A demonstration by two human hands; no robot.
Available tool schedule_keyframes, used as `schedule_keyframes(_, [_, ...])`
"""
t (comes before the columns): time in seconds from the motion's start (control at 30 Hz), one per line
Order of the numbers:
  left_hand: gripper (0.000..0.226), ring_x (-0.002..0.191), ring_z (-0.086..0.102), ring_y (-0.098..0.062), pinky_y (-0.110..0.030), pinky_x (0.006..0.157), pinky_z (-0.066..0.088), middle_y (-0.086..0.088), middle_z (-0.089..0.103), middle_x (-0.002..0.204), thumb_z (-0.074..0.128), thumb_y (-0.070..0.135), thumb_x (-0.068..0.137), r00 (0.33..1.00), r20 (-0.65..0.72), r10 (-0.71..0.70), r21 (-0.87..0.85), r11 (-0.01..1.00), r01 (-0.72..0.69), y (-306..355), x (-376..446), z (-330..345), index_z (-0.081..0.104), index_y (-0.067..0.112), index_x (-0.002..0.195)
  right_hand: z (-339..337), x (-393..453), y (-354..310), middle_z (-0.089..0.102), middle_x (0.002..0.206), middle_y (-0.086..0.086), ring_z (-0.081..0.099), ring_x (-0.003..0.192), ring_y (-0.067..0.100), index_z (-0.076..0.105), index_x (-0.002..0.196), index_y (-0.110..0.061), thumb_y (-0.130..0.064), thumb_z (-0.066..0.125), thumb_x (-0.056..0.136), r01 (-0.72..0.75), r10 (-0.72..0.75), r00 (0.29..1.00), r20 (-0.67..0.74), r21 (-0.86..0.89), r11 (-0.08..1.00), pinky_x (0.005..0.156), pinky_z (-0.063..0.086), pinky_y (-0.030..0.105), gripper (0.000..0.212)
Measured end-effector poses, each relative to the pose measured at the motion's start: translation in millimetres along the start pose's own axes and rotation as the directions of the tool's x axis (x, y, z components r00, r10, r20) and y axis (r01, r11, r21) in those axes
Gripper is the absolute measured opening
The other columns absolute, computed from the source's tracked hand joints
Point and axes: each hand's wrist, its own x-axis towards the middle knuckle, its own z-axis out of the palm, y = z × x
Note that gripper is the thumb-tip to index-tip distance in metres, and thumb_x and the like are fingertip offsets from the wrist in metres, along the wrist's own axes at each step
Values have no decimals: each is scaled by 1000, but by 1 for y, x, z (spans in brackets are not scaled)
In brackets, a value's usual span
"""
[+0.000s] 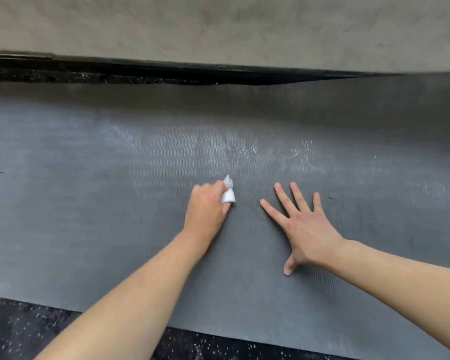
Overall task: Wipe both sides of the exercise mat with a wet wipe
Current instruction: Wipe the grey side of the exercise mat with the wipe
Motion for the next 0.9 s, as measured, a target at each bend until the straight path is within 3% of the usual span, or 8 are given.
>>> schedule_keyframes(0.1, [18,60,57,-33,-40,59,41,-10,59,65,57,29,82,966,124,229,-35,973,-226,42,-29,18,60,12,87,-1,-2,1,-47,161,12,-33,153,44,-36,157,-32,-86,81,47,2,-2,1000,9,-7,1000,121,3,75,170])
schedule_keyframes(0.2, [12,63,52,-28,-37,61,34,-6,59,67,64,23,86,643,360,676,-94,712,-696,58,-49,24,56,15,82,-5,-4,5,-44,164,10,-28,156,41,-34,159,-26,-84,80,54,33,-33,999,1,-2,999,124,8,70,165])
schedule_keyframes(0.23, [12,62,53,-29,-37,60,34,-6,59,66,64,22,86,643,353,680,-89,708,-701,47,-34,23,54,16,82,-10,-5,8,-40,166,9,-21,159,39,-31,161,-26,-82,81,57,39,-39,999,-13,17,999,125,13,66,162])
schedule_keyframes(0.37, [15,64,57,-34,-39,62,33,-9,60,69,67,24,82,988,65,141,73,987,-146,-3,39,9,55,17,88,-43,11,30,-26,172,9,11,158,32,-9,167,-32,-81,80,62,8,6,992,-130,108,994,119,37,47,146])
schedule_keyframes(0.5, [18,68,56,-32,-38,64,33,-8,61,72,66,27,82,966,154,210,-26,978,-208,33,19,23,57,15,93,-70,46,56,-29,171,8,-8,161,39,-18,164,-36,-89,80,49,-95,115,986,-121,163,982,125,20,64,160])
schedule_keyframes(0.6, [15,68,51,-28,-38,63,31,-5,59,72,60,28,89,694,354,626,-78,760,-646,50,7,26,50,17,88,-71,61,63,-34,169,10,-19,158,43,-25,163,-34,-90,81,43,-143,149,988,-29,140,980,123,13,71,169])
schedule_keyframes(0.77, [14,65,58,-35,-38,65,29,-11,63,70,67,23,85,995,52,90,59,994,-93,-2,86,11,56,15,88,-64,62,63,-37,167,11,-25,157,43,-28,161,-32,-90,81,43,-146,151,988,-29,125,981,124,9,71,171])
schedule_keyframes(0.9, [14,67,58,-36,-38,65,37,-13,64,72,66,25,85,998,49,-29,-22,999,30,22,82,16,62,13,92,-65,62,63,-38,167,11,-25,157,42,-30,161,-33,-89,81,43,-151,156,987,-30,129,980,124,7,71,171])
